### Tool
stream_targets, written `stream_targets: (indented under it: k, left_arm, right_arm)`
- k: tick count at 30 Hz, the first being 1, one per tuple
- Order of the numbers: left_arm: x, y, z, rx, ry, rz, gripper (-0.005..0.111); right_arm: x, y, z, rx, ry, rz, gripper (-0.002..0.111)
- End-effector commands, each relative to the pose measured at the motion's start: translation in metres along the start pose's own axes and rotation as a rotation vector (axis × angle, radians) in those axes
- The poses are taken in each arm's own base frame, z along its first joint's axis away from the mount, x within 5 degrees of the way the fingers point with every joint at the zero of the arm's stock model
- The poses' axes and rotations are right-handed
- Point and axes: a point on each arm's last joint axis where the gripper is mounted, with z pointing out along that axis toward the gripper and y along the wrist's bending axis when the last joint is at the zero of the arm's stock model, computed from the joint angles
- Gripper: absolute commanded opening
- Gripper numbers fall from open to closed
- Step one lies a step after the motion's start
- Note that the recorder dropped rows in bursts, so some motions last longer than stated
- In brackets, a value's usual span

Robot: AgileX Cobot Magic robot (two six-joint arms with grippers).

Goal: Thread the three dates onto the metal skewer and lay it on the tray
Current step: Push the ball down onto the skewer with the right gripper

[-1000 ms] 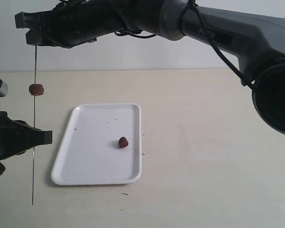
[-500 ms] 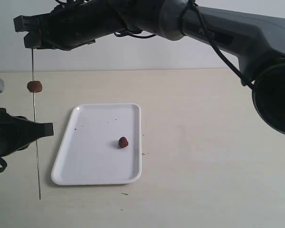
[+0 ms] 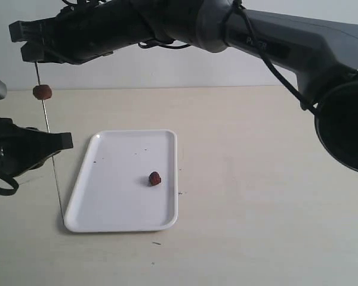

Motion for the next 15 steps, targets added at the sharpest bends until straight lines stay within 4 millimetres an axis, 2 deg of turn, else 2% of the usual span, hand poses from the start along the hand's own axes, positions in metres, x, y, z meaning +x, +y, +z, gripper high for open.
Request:
stream_targets:
  k: [1, 11, 15]
  left_arm:
    - [-0.0027, 0.0, 0.0134, 0.001, -0.005, -0.007, 0.0]
    - [-0.0084, -0.0007, 0.0168, 0.026, -0.069, -0.007, 0.0]
    - [-0.0096, 0.0014, 0.0168, 0.02, -0.075, 0.013, 0.0]
  right_arm:
    - [-0.0023, 0.0073, -0.0037, -0.025, 0.012, -0.029, 0.023]
    - [0.0011, 0.0052, -0.0038, -0.004, 0.05, -0.076, 0.023]
    - [0.0018, 0.0043, -0.0039, 0.006, 0.058, -0.084, 0.032]
